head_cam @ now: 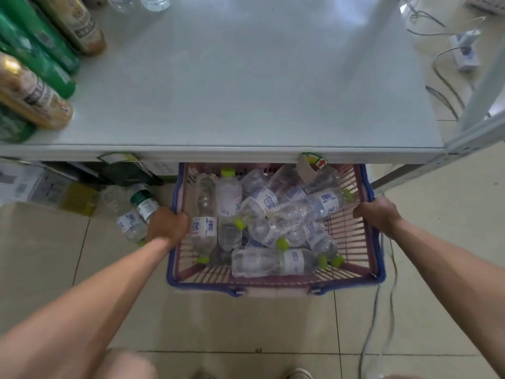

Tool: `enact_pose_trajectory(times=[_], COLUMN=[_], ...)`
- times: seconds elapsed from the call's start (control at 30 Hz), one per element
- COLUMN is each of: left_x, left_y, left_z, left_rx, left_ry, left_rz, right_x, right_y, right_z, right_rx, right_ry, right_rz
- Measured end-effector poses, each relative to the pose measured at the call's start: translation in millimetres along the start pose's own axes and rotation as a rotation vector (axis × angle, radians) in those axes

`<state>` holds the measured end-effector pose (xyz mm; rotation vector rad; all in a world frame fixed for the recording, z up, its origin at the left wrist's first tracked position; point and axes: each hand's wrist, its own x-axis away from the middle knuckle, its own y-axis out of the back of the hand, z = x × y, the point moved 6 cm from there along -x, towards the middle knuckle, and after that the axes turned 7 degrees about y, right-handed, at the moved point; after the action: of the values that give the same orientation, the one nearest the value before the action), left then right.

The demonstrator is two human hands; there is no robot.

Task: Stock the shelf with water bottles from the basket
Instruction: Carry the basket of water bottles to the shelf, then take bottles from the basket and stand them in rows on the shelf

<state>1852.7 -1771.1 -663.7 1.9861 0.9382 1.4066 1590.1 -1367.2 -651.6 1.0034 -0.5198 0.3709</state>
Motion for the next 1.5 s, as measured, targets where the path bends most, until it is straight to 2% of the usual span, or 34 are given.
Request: enact_pose_trajectory(times=[0.1, 0.17, 0.3, 0.4, 0.5, 0.63, 0.73, 0.83, 0.9, 0.93, 1.0, 1.07, 1.13, 1.23, 1.33, 1.4, 1.5], left_x=[1, -2, -19, -27, -26, -24, -16, -3, 9, 16, 44, 59, 66, 58, 50, 44, 29], left_y=[7, 4, -10, -11, -11, -5, -2, 6, 14, 22, 35, 29, 8, -26, -49, -62, -72], left_z=[-12, -15, -3, -7, -14, -16, -15, -18, -25, -33, -60, -78, -71, -58, -67, -68, -65], left_rx=[-0.091, -0.039, 0.063, 0.043, 0.066, 0.004, -0.058, -0.268, -0.593, -0.764, -0.905, -0.831, -0.66, -0.645, -0.401, -0.15, 0.067], left_ry=[0.032, 0.055, 0.06, 0.014, -0.051, -0.062, -0.066, -0.115, -0.115, -0.132, -0.222, -0.391, -0.469, -0.47, -0.393, -0.228, -0.094], left_rz=[0.096, 0.092, -0.025, -0.04, 0.04, 0.137, 0.158, 0.063, 0.025, -0.033, -0.195, -0.246, -0.099, 0.189, 0.339, 0.412, 0.357], right_x=[-6, -6, 4, 2, 5, 15, 16, 39, 58, 60, 64, 63, 62, 66, 71, 73, 80], right_y=[-5, -3, -8, -10, -7, 5, -4, -35, -72, -89, -105, -111, -106, -87, -71, -72, -88], right_z=[1, -1, -4, -2, 3, 15, 34, 66, 89, 95, 105, 112, 110, 107, 96, 90, 94], right_rx=[0.031, -0.029, -0.078, -0.044, 0.05, 0.296, 0.439, 0.577, 0.731, 0.798, 0.922, 0.909, 0.872, 0.819, 0.735, 0.575, 0.425], right_ry=[-0.076, -0.104, -0.086, -0.096, -0.117, -0.131, -0.082, 0.015, 0.195, 0.261, 0.273, 0.273, 0.274, 0.254, 0.186, 0.111, 0.107], right_rz=[0.049, -0.06, -0.279, -0.307, -0.27, -0.119, -0.084, -0.017, 0.118, 0.146, 0.128, 0.186, 0.235, 0.228, 0.247, 0.283, 0.327])
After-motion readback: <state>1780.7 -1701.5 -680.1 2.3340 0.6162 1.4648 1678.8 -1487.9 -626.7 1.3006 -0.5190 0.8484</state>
